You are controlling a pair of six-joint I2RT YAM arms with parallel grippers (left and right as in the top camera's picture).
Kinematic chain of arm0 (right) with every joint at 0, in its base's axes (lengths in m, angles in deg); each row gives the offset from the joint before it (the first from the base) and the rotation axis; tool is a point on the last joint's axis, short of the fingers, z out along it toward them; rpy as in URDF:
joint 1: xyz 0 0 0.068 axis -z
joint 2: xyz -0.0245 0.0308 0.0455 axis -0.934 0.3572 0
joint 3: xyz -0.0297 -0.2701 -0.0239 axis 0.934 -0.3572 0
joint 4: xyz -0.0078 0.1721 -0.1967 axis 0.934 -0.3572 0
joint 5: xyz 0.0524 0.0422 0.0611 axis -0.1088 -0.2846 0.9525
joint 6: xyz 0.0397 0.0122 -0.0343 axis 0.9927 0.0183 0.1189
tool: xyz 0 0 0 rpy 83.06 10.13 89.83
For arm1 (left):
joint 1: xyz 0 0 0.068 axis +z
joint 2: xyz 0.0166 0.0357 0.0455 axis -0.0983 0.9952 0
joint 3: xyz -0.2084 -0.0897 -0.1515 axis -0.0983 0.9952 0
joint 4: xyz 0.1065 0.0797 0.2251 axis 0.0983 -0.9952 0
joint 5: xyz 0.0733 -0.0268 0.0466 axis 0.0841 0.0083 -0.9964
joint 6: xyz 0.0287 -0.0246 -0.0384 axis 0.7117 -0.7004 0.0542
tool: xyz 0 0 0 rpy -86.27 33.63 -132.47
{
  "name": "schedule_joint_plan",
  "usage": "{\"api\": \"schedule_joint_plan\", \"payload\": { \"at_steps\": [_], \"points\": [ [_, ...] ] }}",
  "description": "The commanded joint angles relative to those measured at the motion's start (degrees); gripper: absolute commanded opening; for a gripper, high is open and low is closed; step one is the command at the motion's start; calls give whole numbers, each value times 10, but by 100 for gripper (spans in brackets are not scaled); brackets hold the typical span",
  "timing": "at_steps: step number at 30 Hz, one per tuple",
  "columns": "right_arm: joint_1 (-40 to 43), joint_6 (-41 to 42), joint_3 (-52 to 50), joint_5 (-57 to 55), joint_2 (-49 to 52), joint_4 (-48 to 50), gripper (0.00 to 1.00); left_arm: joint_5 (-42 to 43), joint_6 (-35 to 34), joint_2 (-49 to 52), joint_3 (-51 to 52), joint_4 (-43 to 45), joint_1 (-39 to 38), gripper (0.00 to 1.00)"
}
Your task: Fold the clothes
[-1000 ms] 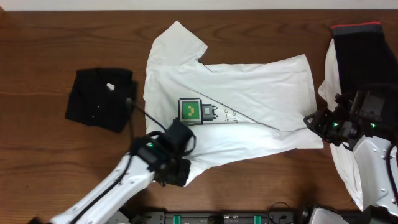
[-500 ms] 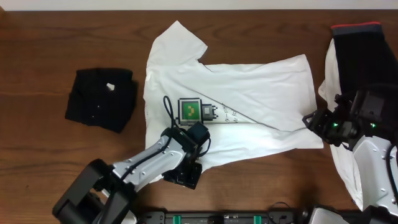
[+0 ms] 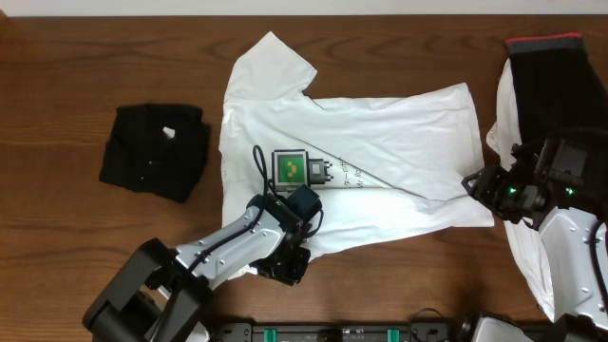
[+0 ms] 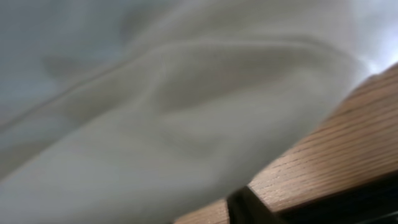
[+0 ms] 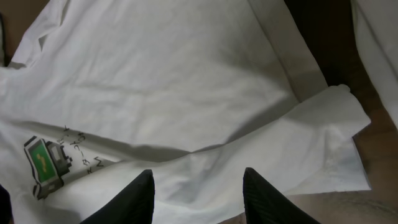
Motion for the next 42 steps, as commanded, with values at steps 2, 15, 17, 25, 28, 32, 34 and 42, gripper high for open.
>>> {"api": "schedule_joint_plan", "payload": {
  "at_steps": [2, 15, 17, 25, 28, 32, 34, 42],
  "points": [
    [2, -2, 9, 6, -4, -5, 44, 4, 9, 8, 4, -2, -1, 6],
    [2, -2, 9, 6, -4, -9, 44, 14, 35, -63, -179, -258, 0, 6],
    [2, -2, 9, 6, -4, -9, 44, -7, 41, -73, -196, -262, 1, 6],
    [2, -2, 9, 6, -4, -9, 44, -89, 99, -67, -199, -248, 33, 6],
    [2, -2, 9, 6, -4, -10, 44, -90, 123, -66, -199, -229, 50, 6],
    [2, -2, 9, 6, -4, -13, 44, -90, 155, -66, -199, -201, 63, 6],
    [2, -2, 9, 6, -4, -14, 44, -90, 176, -66, -198, -176, 65, 6],
    [2, -2, 9, 6, -4, -20, 44, -90, 199, -56, -198, -92, 65, 61]
  ]
}}
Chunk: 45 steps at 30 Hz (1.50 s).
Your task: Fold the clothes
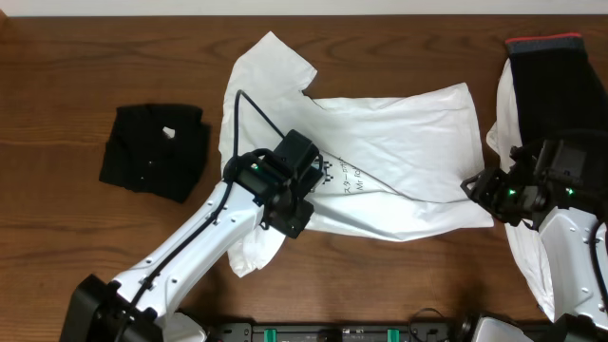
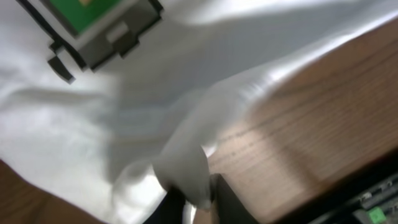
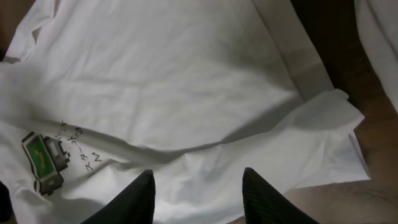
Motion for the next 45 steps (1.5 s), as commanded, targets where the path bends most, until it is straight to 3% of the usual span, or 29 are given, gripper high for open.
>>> {"api": "schedule_joint_plan", "payload": {
  "at_steps": [1, 11, 17, 22, 26, 35, 39, 45],
  "points": [
    [2, -3, 9, 6, -4, -5, 44, -7, 13, 11, -3, -3, 2, 77],
    [2, -9, 9, 6, -4, -9, 44, 30, -37, 10, 13, -78, -3, 82],
    [2, -9, 9, 6, -4, -9, 44, 29, -55, 11, 80, -58, -28, 82],
    [2, -9, 9, 6, -4, -9, 44, -44, -104, 11, 108, -38, -29, 82],
    [2, -9, 9, 6, -4, -8, 44, -42, -118, 11, 127, 5, -30, 82],
    [2, -9, 9, 6, -4, -7, 44, -70, -204, 22, 156, 37, -29, 61],
    [2, -9, 9, 6, -4, -6, 44, -69, -204, 23, 155, 37, -29, 59],
    [2, -9, 9, 6, -4, -7, 45, -46, -290, 25, 155, 37, -29, 58]
  ]
}}
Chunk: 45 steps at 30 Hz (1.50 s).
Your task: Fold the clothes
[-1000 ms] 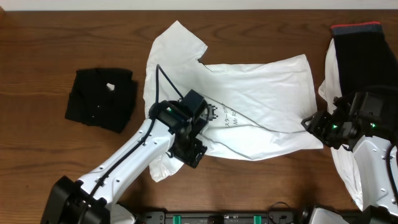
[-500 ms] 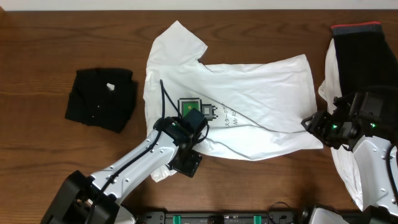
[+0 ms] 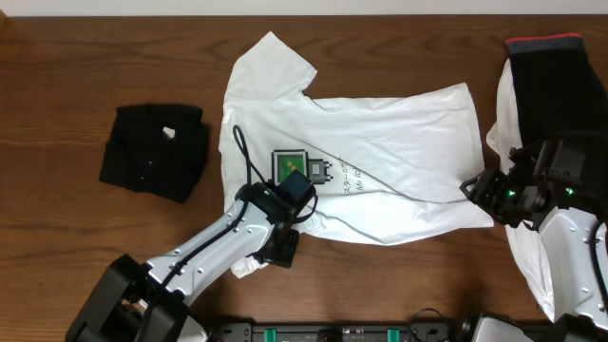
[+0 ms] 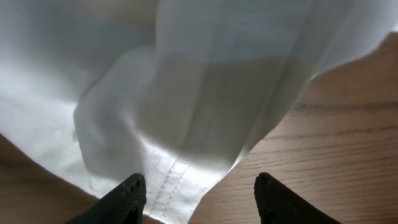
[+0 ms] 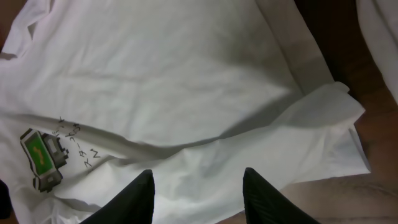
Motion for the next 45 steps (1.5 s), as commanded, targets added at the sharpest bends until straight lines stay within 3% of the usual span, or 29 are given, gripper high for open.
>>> {"api": "schedule_joint_plan", "payload": {
  "at_steps": [1, 5, 8, 11, 20, 24, 38, 45],
  "points": [
    [2, -7, 9, 6, -4, 1, 45, 8, -70, 6, 3, -1, 1, 59],
    [2, -7, 9, 6, -4, 1, 44, 8, -94, 24, 3, 0, 1, 58],
    [2, -7, 9, 6, -4, 1, 44, 8, -97, 49, 3, 0, 1, 49],
    [2, -7, 9, 6, -4, 0, 45, 8, -97, 73, 3, -2, 1, 32],
    [2, -7, 9, 6, -4, 0, 45, 0, -97, 63, -28, -31, 1, 19],
    [2, -7, 9, 5, -4, 0, 45, -30, -97, 52, -57, -85, 1, 6],
    [2, -18, 9, 0, -4, 1, 42, -130, -92, -21, -145, -163, 36, 6],
    [2, -18, 9, -7, -4, 0, 43, -144, 4, -21, -155, -103, 96, 6]
  ]
}}
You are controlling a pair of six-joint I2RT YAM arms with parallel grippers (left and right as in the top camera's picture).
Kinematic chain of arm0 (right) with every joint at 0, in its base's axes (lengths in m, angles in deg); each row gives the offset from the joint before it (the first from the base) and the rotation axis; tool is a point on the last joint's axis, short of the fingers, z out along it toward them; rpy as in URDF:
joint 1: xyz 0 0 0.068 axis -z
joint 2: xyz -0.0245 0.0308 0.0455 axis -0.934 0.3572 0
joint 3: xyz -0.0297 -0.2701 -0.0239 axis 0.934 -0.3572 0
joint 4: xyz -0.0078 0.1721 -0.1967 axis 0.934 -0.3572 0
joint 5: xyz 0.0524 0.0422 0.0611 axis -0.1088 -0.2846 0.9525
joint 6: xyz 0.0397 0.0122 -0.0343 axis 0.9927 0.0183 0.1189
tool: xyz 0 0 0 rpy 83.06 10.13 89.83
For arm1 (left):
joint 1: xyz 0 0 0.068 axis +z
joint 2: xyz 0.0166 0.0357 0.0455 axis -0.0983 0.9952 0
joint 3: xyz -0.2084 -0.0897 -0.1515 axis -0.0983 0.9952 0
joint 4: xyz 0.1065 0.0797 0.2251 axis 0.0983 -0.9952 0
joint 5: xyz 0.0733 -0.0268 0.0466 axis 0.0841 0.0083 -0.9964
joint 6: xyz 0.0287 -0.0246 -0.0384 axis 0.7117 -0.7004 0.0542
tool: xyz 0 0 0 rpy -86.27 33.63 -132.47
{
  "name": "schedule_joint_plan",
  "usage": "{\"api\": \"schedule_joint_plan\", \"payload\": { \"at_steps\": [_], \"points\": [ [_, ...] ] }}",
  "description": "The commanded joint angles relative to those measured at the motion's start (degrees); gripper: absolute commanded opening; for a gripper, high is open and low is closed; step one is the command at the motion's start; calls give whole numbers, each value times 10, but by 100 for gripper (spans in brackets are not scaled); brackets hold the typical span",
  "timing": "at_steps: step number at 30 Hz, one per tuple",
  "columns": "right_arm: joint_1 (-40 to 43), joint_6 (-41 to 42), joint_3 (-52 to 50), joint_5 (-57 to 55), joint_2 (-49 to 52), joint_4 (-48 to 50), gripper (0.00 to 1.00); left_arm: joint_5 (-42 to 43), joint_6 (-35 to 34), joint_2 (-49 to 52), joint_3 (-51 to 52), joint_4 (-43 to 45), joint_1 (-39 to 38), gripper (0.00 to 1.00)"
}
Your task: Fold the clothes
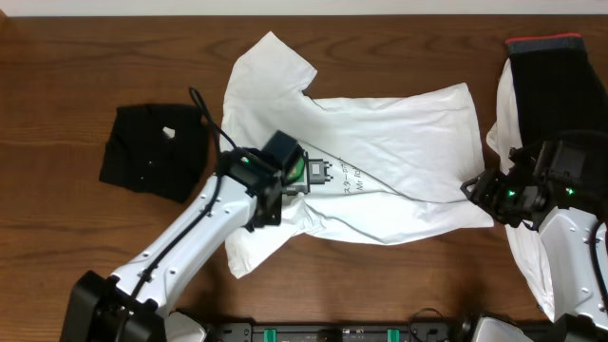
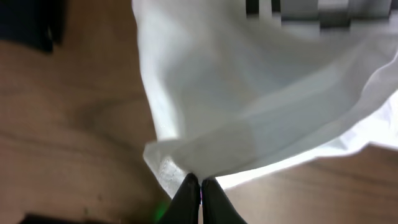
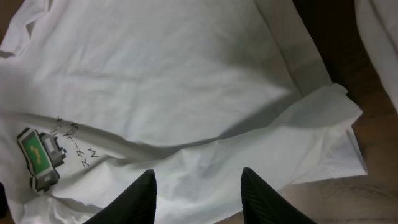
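Note:
A white T-shirt (image 1: 380, 142) with a green print (image 3: 38, 155) lies spread across the middle of the table. My left gripper (image 1: 267, 211) sits just left of the print and is shut on a fold of the shirt's lower left fabric (image 2: 205, 146); the fingertips (image 2: 194, 190) pinch together under the cloth. Below it a loose flap (image 1: 255, 249) of the shirt rests on the wood. My right gripper (image 3: 196, 199) stands open at the shirt's right hem (image 1: 480, 214), its fingers over the cloth with nothing between them.
A folded black garment (image 1: 152, 150) lies at the left. At the right edge sits a pile: a black piece with a red band (image 1: 546, 66) and a white garment (image 1: 521, 242) running toward the front under the right arm. Bare wood (image 1: 85, 247) shows at front left.
My left gripper was open at the shirt's front edge below the print. It is now shut on shirt fabric, farther back and to the left beside the print. The right gripper has not moved.
First my left gripper was low at the shirt's front hem. Then it was shut on cloth up beside the print, the front hem drawn back. Then it stood open at the front edge again. Now it pinches fabric left of the print. The right gripper stayed open throughout.

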Motion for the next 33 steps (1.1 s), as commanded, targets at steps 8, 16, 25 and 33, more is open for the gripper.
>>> {"api": "schedule_joint_plan", "payload": {
  "at_steps": [8, 16, 25, 33],
  "points": [
    [2, -11, 9, -4, -4, 1, 43, -21, 115, -4, -12, 67, 39, 6],
    [2, -11, 9, -17, -4, 1, 43, -7, 156, -4, -59, 87, 39, 6],
    [2, -11, 9, -21, -4, 4, 43, -6, 177, 1, -69, 146, 39, 6],
    [2, -11, 9, -21, -4, 9, 43, 12, 214, 37, -69, 209, 39, 6]
  ]
}}
